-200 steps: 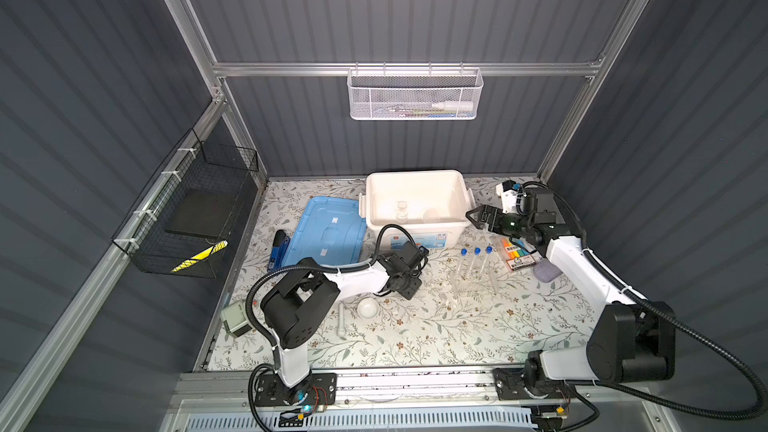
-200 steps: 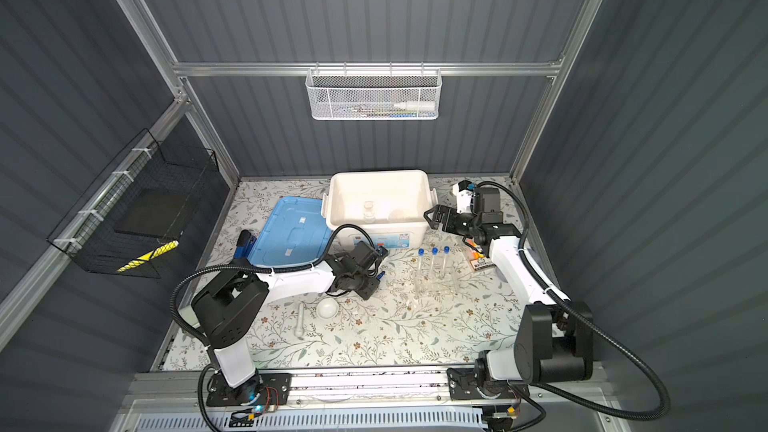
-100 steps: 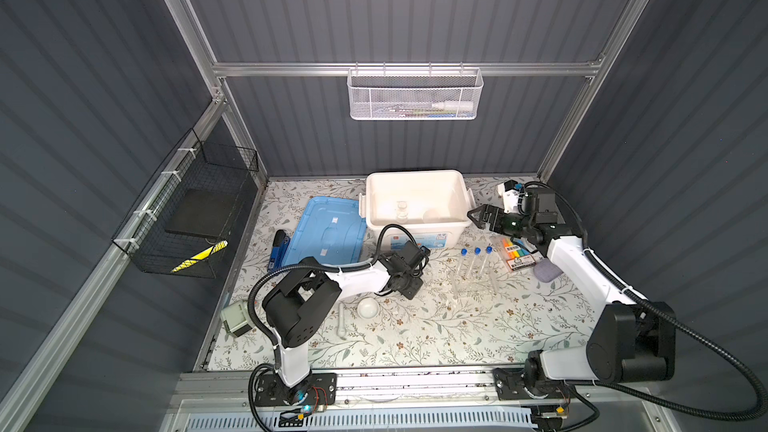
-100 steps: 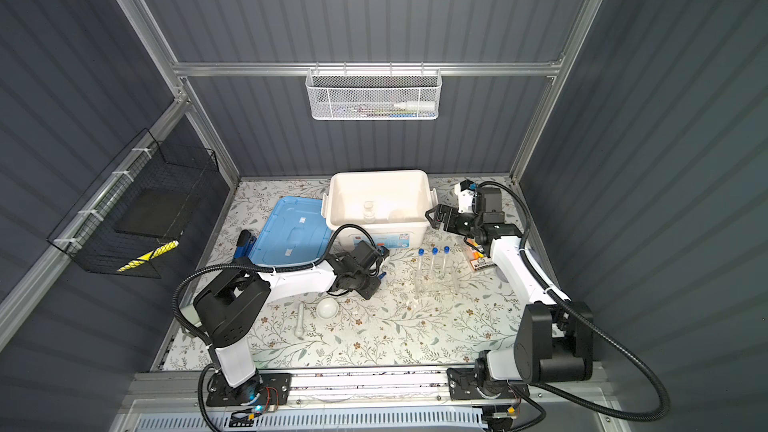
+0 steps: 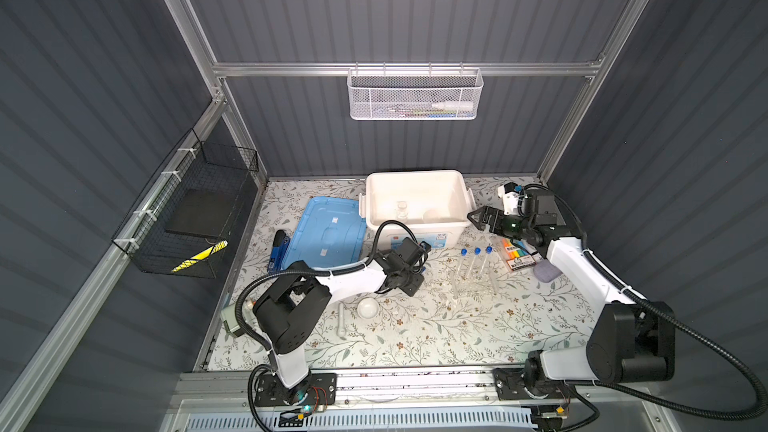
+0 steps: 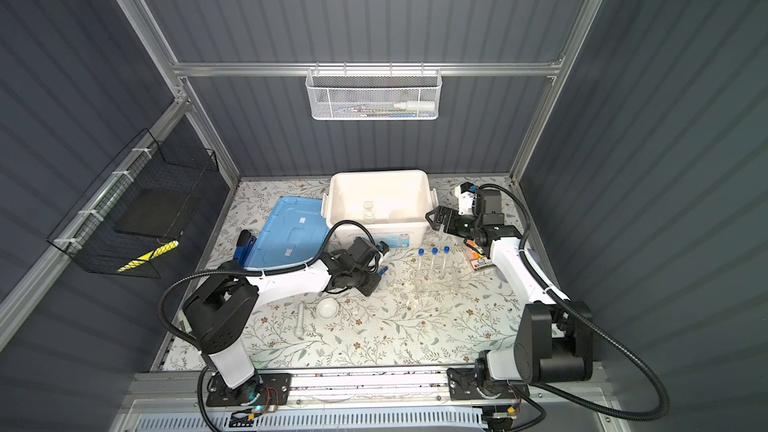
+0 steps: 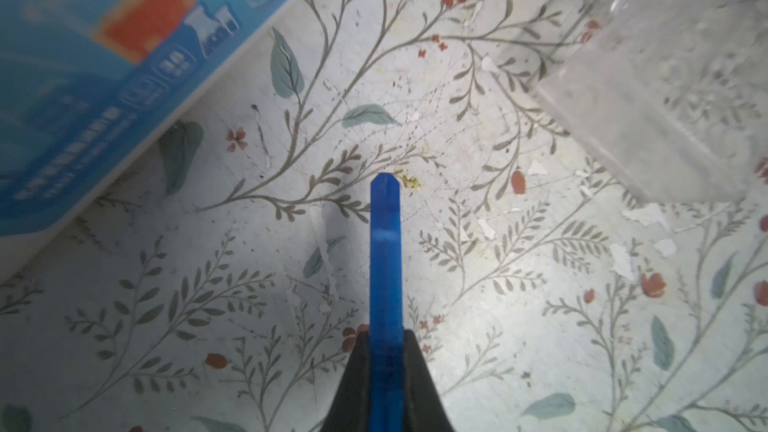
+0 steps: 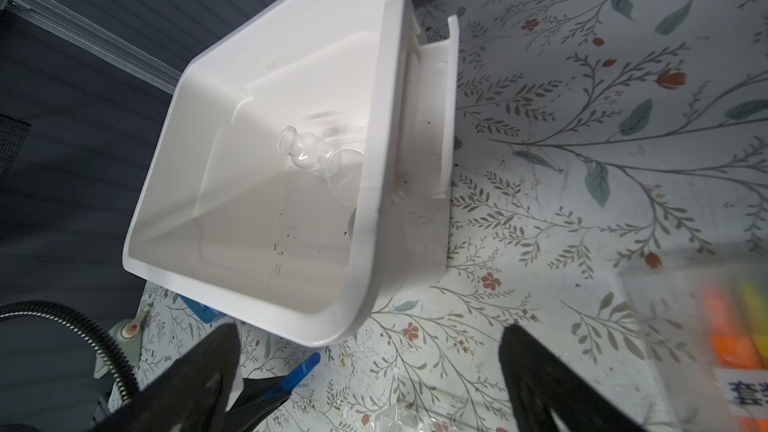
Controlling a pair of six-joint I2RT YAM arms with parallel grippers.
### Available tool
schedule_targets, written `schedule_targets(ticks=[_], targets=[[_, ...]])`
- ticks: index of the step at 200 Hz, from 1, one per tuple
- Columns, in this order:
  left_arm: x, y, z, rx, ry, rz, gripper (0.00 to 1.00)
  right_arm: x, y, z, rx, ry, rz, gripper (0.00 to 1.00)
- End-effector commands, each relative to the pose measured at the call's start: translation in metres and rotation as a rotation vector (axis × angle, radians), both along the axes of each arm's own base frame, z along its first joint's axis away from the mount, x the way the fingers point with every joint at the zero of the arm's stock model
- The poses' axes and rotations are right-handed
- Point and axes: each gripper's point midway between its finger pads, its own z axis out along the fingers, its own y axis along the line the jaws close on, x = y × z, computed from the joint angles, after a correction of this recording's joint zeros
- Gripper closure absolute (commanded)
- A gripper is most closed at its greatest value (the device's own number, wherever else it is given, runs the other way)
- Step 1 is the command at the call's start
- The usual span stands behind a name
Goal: Organize the chemistry lab equipment
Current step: 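Lift the blue tweezers with the left gripper and carry them over the bin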
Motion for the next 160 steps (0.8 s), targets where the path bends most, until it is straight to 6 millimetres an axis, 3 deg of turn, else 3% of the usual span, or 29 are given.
schedule_targets(ticks=[1, 103, 160], targets=[[0.001, -0.004, 0.033, -0.058, -0.03, 0.005, 0.9, -0.001, 0.001, 0.007, 0.017, -0.03, 0.003, 0.01], [0.015, -0.002, 0.153, -0.21, -0.241, 0.03, 0.92, -0.005, 0.003, 0.011, 0.036, -0.054, 0.007, 0.01], [0.049, 0.007, 0.178, -0.143, -0.304, 0.048, 0.9, -0.008, 0.006, 0.012, 0.053, -0.067, 0.025, 0.01]])
